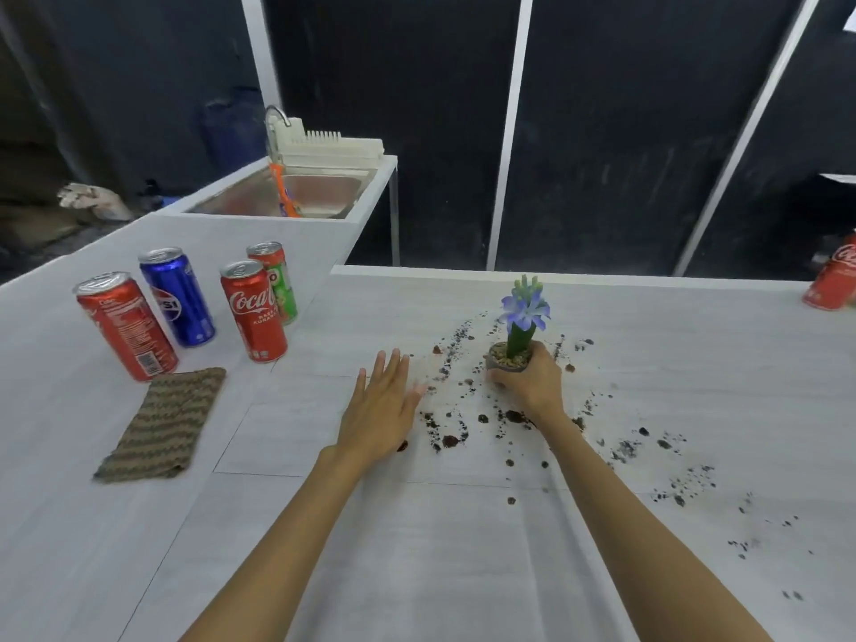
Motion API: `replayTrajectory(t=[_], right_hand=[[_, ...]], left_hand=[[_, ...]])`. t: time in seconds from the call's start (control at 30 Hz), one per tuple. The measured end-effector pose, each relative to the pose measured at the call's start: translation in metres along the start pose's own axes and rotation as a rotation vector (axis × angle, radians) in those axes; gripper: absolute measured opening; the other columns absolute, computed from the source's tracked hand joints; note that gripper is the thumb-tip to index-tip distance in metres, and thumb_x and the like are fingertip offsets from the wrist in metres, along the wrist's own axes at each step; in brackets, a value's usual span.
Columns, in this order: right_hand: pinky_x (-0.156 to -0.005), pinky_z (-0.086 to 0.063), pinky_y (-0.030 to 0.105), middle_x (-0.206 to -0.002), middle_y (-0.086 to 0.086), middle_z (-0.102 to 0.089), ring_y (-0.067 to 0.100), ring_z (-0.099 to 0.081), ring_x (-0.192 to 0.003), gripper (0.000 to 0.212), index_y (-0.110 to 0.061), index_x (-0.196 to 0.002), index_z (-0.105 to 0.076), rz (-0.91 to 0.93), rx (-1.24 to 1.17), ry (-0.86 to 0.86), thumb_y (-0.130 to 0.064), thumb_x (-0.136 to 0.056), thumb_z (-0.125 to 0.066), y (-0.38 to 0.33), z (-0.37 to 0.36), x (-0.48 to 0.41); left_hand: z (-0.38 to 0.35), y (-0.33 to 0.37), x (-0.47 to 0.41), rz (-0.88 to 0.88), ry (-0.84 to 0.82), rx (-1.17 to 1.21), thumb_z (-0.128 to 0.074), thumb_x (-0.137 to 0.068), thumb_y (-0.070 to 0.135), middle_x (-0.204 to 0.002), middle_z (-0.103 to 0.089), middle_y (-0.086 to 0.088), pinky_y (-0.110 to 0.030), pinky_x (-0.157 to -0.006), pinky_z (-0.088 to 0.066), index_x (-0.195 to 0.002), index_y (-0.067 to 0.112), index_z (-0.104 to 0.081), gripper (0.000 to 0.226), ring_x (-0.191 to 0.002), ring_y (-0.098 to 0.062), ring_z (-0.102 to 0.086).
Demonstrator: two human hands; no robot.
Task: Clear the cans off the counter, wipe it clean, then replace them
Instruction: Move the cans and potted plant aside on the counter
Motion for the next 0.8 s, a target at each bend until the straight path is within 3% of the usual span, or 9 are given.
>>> replayTrajectory(t=[0.13,0.27,0.47,0.6,0.8], right_hand=[[-0.062,-0.037,0.015,-0.096,0.002,-0.058,0.013,-0.051,-0.083,0.048,-0.006,-0.113,-0.054,0.098,-0.081,0.003,-0.021,-0.074,-0.076,-0.028,-0.012,0.011],[-0.054,-0.039,0.004,-0.093,-0.003,-0.056,0.012,-0.052,-0.080,0.050,-0.009,-0.113,-0.055,0.181,-0.149,-0.178,-0.019,-0.070,-0.078,-0.073,-0.056,0.040],[-0.075,-0.040,0.021,-0.109,0.004,-0.060,0.013,-0.052,-0.091,0.059,-0.010,-0.120,-0.052,0.180,-0.201,-0.392,-0.016,-0.068,-0.079,-0.110,-0.146,0.096],[-0.079,-0.040,0.021,-0.115,0.008,-0.061,0.018,-0.056,-0.099,0.060,-0.008,-0.120,-0.052,0.172,-0.234,-0.411,-0.015,-0.067,-0.079,-0.135,-0.191,0.111],[-0.086,-0.042,0.025,-0.120,0.011,-0.059,0.025,-0.056,-0.110,0.063,-0.008,-0.123,-0.050,0.183,-0.253,-0.392,-0.015,-0.068,-0.079,-0.163,-0.244,0.123]], left_hand=[[0.016,-0.042,0.026,0.109,0.050,-0.013,-0.017,-0.099,0.042,-0.157,0.008,0.002,-0.030,-0.114,0.013,-0.147,0.016,0.001,0.058,-0.143,-0.011,0.014],[0.033,-0.099,0.068,0.263,0.095,-0.044,-0.019,-0.099,0.041,-0.157,0.005,0.002,-0.032,-0.114,0.012,-0.148,0.016,-0.003,0.057,-0.144,-0.012,0.011],[0.069,-0.173,0.098,0.388,0.185,-0.057,-0.020,-0.100,0.036,-0.157,0.003,0.000,-0.033,-0.116,0.010,-0.148,0.015,-0.004,0.055,-0.144,-0.013,0.009],[0.068,-0.206,0.114,0.380,0.012,-0.060,-0.016,-0.100,0.036,-0.157,0.008,0.003,-0.032,-0.117,0.008,-0.147,0.020,0.003,0.053,-0.144,-0.011,0.009],[0.064,-0.211,0.156,0.323,0.033,-0.046,-0.014,-0.100,0.038,-0.156,0.010,0.007,-0.029,-0.116,0.012,-0.146,0.022,0.006,0.053,-0.142,-0.006,0.013]])
Point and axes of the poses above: each hand's wrist, its own x-axis away from the middle knuckle, its own z-axis out of the back of the hand, y = z × x, the point moved 4 cm from there along -x, towards the middle knuckle
